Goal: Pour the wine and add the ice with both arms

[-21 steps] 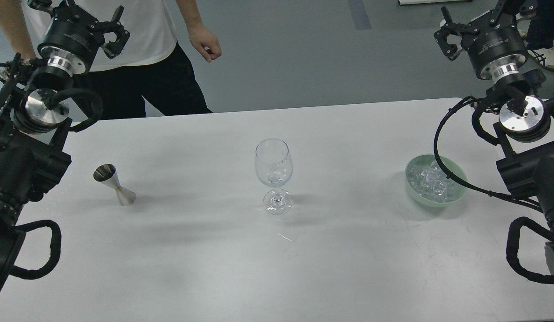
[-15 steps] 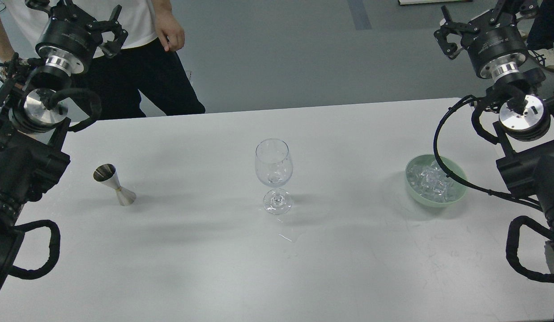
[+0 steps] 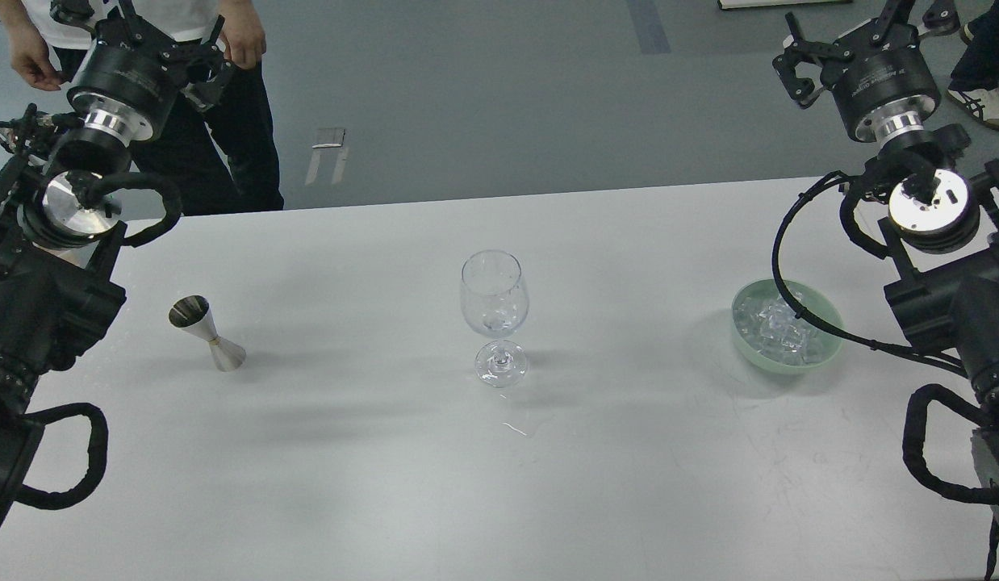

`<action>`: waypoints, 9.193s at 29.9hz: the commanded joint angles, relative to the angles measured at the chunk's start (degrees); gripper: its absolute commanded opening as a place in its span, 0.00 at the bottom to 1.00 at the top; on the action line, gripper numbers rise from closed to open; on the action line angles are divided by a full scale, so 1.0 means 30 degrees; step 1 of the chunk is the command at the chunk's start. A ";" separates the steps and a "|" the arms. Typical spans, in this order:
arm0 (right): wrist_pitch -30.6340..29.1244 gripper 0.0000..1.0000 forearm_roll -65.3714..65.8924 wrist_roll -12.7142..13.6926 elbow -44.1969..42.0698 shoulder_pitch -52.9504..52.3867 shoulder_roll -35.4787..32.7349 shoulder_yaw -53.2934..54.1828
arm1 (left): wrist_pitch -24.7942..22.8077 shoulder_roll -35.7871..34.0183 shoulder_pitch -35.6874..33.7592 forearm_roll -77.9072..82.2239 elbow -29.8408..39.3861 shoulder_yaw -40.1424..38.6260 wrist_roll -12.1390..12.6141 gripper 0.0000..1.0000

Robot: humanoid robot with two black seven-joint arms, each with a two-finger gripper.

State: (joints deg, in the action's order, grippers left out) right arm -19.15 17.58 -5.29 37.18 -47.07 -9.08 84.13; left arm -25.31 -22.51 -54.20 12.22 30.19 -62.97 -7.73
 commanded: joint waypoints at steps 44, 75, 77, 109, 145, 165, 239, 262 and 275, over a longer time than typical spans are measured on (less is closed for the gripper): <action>0.0025 1.00 0.0000 0.0152 0.0147 -0.0425 -0.0254 -0.0005 | -0.0089 -0.0291 -0.0213 -0.0001 0.0218 0.0012 0.0144 0.98; -0.0004 1.00 -0.0029 0.0152 0.0030 0.0249 -0.0225 -0.0064 | 0.0145 -0.9311 1.0976 0.0321 1.5859 -0.0837 0.0086 0.91; -0.0004 1.00 -0.0029 0.0152 0.0030 0.0423 -0.0254 -0.0006 | 0.0232 -1.0071 1.1648 0.0351 1.6795 -0.1186 0.0086 0.85; -0.0033 1.00 -0.0029 0.0123 -0.0028 0.0923 -0.1133 0.0053 | 0.0232 -1.4498 1.5840 1.8221 2.1868 -0.0369 -0.0002 0.73; -0.0033 1.00 -0.0029 0.0152 0.0088 0.0835 -0.1397 0.0053 | 0.3278 -1.1397 1.6018 2.4491 1.5925 0.3909 0.0232 0.73; -0.0004 1.00 -0.0029 0.0152 0.0001 0.0688 -0.1397 0.0024 | 0.4538 -0.8875 1.4878 2.7215 1.3668 0.4668 0.0261 0.72; -0.0004 1.00 0.0000 0.0181 -0.0029 0.0776 -0.1397 0.0024 | -0.0898 -1.3618 1.3644 0.7045 1.2524 0.4641 -0.2493 0.82; -0.0033 1.00 0.0000 0.0211 -0.0029 0.0864 -0.1690 -0.0005 | -0.0898 -1.4208 1.7362 -0.5705 1.1702 0.4846 -0.2434 0.97; -0.0004 1.00 0.0000 0.0385 -0.0058 0.0923 -0.1690 -0.0181 | -0.0898 -1.1691 1.9562 -0.7208 1.1673 0.4817 -0.3542 0.95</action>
State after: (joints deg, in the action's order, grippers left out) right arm -19.19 17.58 -4.54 37.10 -44.35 -14.15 83.64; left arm -28.00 -59.51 4.11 -9.40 65.25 -48.46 -16.26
